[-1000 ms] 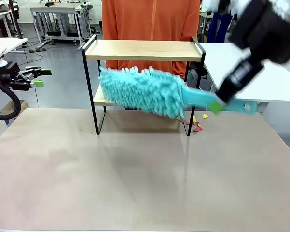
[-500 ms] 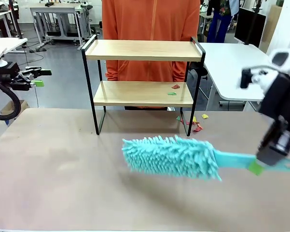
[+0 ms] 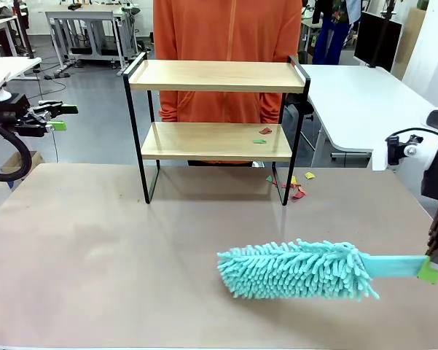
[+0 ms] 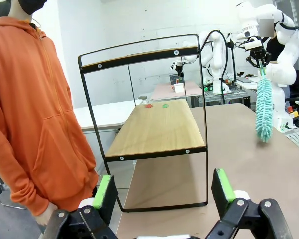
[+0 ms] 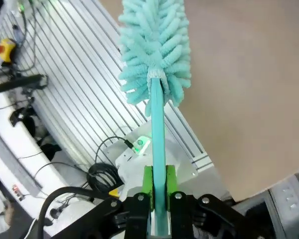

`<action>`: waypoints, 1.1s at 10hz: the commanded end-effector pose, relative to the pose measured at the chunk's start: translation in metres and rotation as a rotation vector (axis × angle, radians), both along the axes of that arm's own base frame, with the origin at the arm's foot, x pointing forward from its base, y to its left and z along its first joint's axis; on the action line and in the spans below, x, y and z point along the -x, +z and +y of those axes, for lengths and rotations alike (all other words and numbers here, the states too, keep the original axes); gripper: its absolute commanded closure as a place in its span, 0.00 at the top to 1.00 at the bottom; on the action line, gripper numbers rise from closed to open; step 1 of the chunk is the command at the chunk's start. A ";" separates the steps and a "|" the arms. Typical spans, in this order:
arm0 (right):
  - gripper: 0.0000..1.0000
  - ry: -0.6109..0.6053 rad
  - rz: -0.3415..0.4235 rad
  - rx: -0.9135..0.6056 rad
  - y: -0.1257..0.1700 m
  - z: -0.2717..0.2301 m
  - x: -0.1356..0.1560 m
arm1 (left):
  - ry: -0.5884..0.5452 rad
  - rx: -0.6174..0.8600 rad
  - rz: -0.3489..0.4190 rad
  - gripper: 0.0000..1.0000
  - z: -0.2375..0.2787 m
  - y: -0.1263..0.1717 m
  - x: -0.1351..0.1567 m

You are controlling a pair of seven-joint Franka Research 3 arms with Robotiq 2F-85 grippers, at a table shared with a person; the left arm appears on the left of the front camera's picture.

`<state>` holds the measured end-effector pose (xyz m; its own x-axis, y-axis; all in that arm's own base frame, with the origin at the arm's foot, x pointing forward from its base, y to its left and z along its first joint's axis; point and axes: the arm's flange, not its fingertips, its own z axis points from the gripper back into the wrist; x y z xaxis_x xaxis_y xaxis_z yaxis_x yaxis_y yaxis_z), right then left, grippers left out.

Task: Clean the shelf.
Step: Clean the specific section of the Shelf indicated by the human with the Duster, then hand the Duster back to the human.

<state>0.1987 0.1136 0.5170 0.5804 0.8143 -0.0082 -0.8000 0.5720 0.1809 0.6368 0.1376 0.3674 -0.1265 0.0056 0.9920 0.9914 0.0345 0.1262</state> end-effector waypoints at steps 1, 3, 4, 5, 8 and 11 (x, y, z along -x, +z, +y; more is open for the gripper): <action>0.13 0.014 0.006 -0.042 0.003 0.006 0.004 | -0.006 -0.017 -0.010 1.00 -0.001 0.001 0.003; 0.13 0.014 0.006 -0.042 0.003 0.006 0.004 | -0.006 -0.017 -0.010 1.00 -0.001 0.001 0.003; 0.13 0.014 0.006 -0.042 0.003 0.006 0.004 | -0.006 -0.017 -0.010 1.00 -0.001 0.001 0.003; 0.13 0.014 0.006 -0.042 0.003 0.006 0.004 | -0.006 -0.017 -0.010 1.00 -0.001 0.001 0.003; 0.13 0.014 0.006 -0.042 0.003 0.006 0.004 | -0.006 -0.017 -0.010 1.00 -0.001 0.001 0.003; 0.13 0.014 0.006 -0.042 0.003 0.006 0.004 | -0.006 -0.017 -0.010 1.00 -0.001 0.001 0.003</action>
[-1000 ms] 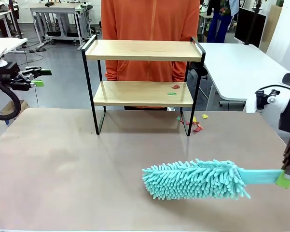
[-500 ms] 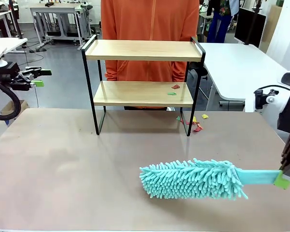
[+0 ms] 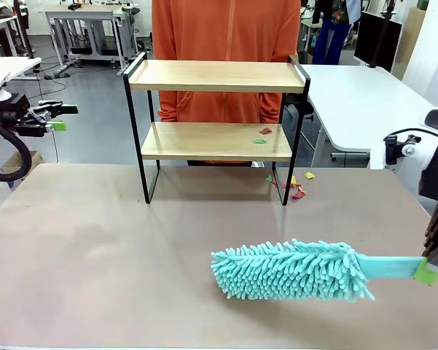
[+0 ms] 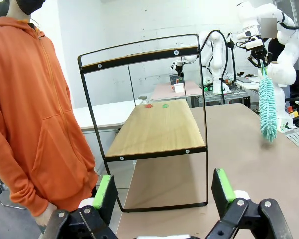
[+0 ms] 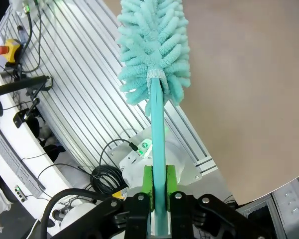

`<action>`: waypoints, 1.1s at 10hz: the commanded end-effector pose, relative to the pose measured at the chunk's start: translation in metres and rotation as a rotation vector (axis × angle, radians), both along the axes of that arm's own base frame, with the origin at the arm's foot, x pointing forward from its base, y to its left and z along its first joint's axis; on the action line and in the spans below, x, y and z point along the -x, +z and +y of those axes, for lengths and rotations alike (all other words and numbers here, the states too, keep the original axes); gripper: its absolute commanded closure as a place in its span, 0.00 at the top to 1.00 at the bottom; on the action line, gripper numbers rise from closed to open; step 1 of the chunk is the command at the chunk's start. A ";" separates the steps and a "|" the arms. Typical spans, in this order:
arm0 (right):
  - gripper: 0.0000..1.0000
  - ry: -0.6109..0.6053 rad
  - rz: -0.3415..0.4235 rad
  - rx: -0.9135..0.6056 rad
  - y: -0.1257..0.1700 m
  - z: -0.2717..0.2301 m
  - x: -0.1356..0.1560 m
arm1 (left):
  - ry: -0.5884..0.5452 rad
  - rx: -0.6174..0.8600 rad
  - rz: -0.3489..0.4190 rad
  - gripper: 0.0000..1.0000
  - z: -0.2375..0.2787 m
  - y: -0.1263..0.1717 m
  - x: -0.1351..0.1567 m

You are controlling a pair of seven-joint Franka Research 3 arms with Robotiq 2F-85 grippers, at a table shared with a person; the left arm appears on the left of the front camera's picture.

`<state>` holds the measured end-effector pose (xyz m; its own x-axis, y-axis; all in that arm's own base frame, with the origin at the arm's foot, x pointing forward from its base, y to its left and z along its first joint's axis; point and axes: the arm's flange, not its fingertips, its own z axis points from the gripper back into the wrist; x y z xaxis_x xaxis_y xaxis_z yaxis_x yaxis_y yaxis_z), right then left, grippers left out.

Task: Clean the shelf.
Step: Hand the Duster back to the human.

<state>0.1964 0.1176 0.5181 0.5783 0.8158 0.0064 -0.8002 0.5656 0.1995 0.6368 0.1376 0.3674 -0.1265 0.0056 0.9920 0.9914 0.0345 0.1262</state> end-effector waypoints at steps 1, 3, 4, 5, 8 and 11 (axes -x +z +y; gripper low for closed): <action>0.13 0.011 -0.001 -0.019 0.002 0.002 0.002 | -0.006 -0.017 -0.010 1.00 -0.001 0.001 0.003; 0.13 0.000 0.000 0.000 0.000 0.000 0.000 | -0.006 -0.017 -0.010 1.00 -0.001 0.001 0.003; 0.13 0.021 -0.053 -0.009 0.001 -0.012 -0.037 | -0.006 -0.017 -0.010 1.00 -0.001 0.001 0.003; 0.13 0.057 -0.098 -0.052 0.001 -0.021 -0.062 | -0.006 -0.017 -0.010 1.00 -0.001 0.001 0.003; 0.13 0.226 -0.274 -0.178 0.011 -0.037 -0.101 | 0.000 0.000 0.000 1.00 0.000 0.000 0.000; 0.13 0.380 -0.382 -0.255 0.016 -0.038 -0.141 | 0.042 -0.060 -0.012 1.00 -0.053 0.024 0.064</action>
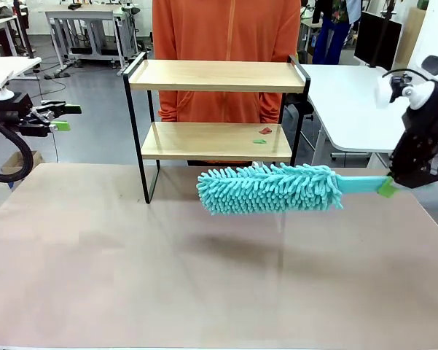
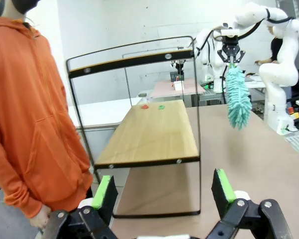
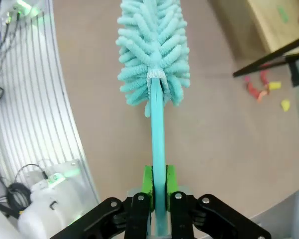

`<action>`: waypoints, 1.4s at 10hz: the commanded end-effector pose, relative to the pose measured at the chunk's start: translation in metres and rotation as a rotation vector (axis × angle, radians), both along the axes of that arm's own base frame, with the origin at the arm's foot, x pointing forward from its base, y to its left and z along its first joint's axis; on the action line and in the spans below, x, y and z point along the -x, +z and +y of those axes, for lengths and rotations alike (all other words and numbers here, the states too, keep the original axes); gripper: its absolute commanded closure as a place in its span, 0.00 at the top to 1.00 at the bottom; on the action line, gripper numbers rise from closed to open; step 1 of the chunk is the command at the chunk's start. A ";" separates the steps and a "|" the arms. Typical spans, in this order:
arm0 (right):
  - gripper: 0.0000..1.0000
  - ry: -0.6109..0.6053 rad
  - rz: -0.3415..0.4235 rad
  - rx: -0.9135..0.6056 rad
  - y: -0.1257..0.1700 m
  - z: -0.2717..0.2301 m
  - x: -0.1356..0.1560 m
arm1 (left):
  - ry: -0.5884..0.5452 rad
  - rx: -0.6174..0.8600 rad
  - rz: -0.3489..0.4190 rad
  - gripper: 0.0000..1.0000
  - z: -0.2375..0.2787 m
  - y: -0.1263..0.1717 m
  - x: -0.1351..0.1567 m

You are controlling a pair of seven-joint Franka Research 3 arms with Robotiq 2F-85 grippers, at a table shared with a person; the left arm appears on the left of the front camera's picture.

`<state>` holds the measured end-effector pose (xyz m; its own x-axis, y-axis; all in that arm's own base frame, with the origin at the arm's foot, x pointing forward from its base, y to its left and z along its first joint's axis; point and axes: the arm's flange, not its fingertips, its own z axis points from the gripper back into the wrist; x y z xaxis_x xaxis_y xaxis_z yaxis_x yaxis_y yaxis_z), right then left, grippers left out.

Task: Clean the shelf.
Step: Hand the Duster back to the human.

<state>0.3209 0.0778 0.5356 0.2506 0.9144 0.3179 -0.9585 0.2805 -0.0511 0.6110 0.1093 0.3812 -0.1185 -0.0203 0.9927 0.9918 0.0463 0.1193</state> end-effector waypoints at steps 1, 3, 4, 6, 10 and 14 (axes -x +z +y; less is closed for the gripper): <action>0.13 0.123 -0.023 -0.095 -0.002 0.002 -0.034 | 0.037 -0.031 -0.025 1.00 -0.041 0.016 0.057; 0.13 0.208 -0.008 -0.169 -0.006 0.007 -0.067 | 0.044 -0.018 -0.032 1.00 -0.069 0.022 0.094; 0.13 0.243 -0.002 -0.197 -0.006 0.008 -0.077 | 0.038 -0.004 -0.041 1.00 -0.077 0.023 0.107; 0.13 0.283 -0.009 -0.234 -0.005 0.004 -0.083 | 0.038 0.030 -0.058 1.00 -0.084 0.024 0.137; 0.13 0.248 -0.013 -0.188 -0.011 0.012 -0.078 | 0.013 0.016 -0.022 1.00 -0.088 0.022 0.136; 0.13 0.321 -0.039 -0.270 -0.022 0.015 -0.086 | 0.091 0.029 0.056 1.00 -0.114 0.003 0.145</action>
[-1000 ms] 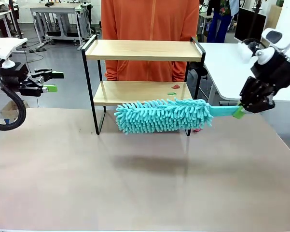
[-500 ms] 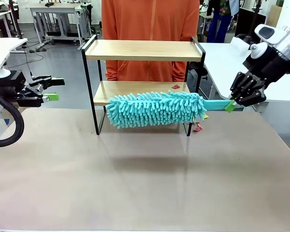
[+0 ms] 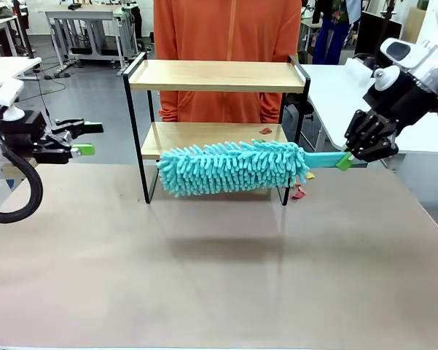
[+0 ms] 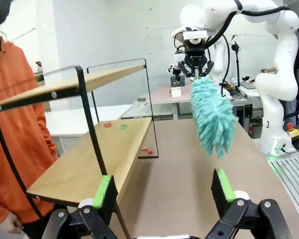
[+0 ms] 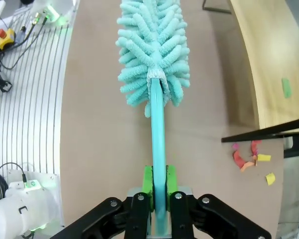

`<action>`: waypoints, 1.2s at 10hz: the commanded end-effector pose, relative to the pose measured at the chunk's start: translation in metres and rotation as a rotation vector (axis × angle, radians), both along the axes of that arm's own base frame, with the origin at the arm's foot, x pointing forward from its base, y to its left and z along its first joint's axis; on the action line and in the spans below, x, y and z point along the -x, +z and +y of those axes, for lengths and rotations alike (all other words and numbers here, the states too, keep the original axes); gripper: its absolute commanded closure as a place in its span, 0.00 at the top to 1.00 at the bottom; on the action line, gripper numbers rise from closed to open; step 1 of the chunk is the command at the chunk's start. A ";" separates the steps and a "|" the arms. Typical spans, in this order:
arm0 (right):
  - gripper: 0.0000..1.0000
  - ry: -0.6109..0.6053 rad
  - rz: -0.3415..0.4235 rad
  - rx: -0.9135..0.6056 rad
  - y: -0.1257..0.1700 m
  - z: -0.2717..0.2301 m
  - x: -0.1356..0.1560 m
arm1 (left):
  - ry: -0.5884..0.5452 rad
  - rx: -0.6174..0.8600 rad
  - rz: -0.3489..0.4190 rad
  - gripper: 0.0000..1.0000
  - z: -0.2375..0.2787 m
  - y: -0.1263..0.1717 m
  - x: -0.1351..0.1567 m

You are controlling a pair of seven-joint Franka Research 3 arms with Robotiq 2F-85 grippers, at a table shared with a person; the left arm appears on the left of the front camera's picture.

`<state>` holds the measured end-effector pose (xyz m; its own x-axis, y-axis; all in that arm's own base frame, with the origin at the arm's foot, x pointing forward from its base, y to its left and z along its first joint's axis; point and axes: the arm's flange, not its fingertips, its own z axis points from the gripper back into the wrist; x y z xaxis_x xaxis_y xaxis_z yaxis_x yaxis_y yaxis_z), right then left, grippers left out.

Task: Clean the shelf.
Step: Hand the Duster back to the human.

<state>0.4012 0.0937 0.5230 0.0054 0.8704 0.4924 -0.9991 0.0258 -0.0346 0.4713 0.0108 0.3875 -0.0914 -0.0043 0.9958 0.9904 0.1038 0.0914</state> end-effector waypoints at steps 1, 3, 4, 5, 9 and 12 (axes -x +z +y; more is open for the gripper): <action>0.13 0.088 -0.022 -0.099 -0.013 0.003 -0.009 | 0.060 0.012 0.036 1.00 -0.023 -0.007 0.017; 0.13 0.111 -0.018 -0.124 -0.015 0.006 -0.012 | 0.073 0.026 0.052 1.00 -0.035 -0.011 0.036; 0.13 0.133 -0.013 -0.136 -0.020 0.008 -0.014 | 0.066 0.032 0.048 1.00 -0.042 -0.012 0.045; 0.13 0.144 -0.010 -0.141 -0.025 0.010 -0.017 | 0.059 0.036 0.049 1.00 -0.050 -0.013 0.054; 0.13 0.130 0.009 -0.112 -0.032 0.014 -0.015 | -0.050 0.061 0.108 1.00 -0.072 -0.009 0.077; 0.13 0.130 0.009 -0.112 -0.032 0.014 -0.015 | -0.020 0.034 0.075 1.00 -0.069 -0.016 0.072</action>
<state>0.4201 0.1078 0.4878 -0.0991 0.8119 0.5753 -0.9943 -0.1033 -0.0255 0.3989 -0.0581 0.3738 -0.0092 0.0306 0.9995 0.9963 0.0853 0.0065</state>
